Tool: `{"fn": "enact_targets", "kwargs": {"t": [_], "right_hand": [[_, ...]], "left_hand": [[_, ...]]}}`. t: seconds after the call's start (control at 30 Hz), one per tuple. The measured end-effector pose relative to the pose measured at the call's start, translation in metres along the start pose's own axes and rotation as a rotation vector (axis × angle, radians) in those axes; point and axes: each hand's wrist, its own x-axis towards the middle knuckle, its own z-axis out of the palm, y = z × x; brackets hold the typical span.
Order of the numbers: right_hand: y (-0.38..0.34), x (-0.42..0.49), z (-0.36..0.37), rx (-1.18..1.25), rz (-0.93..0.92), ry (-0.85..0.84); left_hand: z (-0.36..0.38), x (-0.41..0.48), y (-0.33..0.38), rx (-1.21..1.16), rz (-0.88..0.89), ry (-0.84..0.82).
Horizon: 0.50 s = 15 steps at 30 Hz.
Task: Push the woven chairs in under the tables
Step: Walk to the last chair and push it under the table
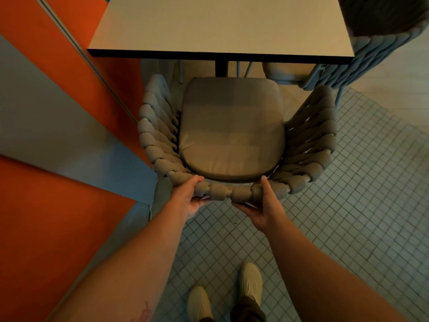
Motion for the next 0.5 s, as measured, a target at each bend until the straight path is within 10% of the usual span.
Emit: {"fn": "enact_targets", "kwargs": {"t": [0.5], "right_hand": [[-0.0077,0.0009,-0.0018,-0.083,0.048,0.082]], "left_hand": [[-0.0008,-0.0072,-0.0040,-0.043,-0.009,0.054]]}}
